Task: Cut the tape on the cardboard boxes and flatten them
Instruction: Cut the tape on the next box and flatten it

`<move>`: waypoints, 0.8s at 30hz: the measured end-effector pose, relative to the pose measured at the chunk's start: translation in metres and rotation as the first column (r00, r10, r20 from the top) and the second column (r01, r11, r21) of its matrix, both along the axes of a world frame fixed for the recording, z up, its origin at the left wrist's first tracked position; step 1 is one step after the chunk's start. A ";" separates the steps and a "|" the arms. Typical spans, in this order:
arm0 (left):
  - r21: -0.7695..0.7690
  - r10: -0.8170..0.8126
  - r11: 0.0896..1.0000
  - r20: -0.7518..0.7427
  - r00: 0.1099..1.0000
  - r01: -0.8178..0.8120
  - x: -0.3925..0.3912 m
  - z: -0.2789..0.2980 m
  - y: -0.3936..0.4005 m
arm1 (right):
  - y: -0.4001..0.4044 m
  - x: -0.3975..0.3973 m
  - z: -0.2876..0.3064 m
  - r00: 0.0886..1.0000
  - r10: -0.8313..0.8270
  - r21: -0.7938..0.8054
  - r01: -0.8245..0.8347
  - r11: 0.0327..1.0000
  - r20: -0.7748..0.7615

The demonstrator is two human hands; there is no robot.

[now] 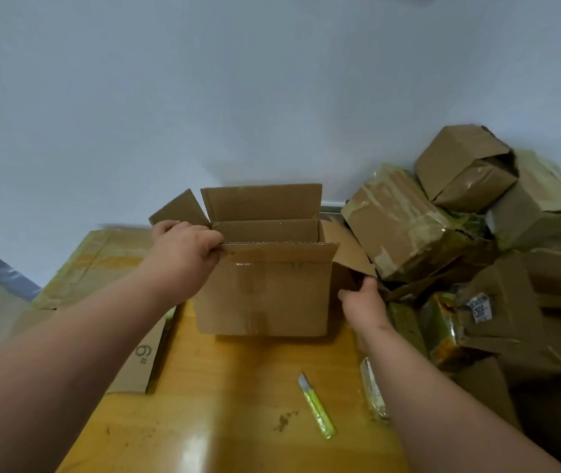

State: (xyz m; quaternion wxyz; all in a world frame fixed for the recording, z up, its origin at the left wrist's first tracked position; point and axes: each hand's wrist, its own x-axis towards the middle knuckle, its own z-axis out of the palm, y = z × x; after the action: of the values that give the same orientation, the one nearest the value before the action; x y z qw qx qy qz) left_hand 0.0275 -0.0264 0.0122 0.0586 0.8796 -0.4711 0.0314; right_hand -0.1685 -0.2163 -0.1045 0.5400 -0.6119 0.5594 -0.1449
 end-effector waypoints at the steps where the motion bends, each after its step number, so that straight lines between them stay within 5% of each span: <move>1: -0.015 0.025 1.000 -0.029 0.999 -0.025 0.003 -0.001 0.006 | -0.003 -0.001 0.001 0.998 -0.040 0.020 0.039 0.999 0.044; 9: -0.220 0.091 0.965 -0.226 0.970 -0.141 0.008 0.028 0.020 | 0.007 -0.001 0.009 0.971 0.067 0.058 -0.082 0.995 0.230; 15: -0.252 0.163 0.937 -0.305 0.939 -0.244 0.020 0.052 0.018 | 0.027 -0.009 0.021 0.880 0.137 0.353 -0.320 0.879 0.455; 24: -0.073 0.302 0.945 -0.187 0.935 -0.320 0.034 0.027 0.013 | 0.039 -0.026 0.031 0.900 0.328 0.359 -0.418 0.834 0.286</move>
State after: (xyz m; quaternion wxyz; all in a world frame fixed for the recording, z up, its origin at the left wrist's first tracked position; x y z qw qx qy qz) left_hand 0.0611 -0.0137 0.0390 0.1385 0.9382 -0.3169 -0.0124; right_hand -0.1946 -0.1773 -0.0732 0.7311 -0.5627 0.3853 0.0204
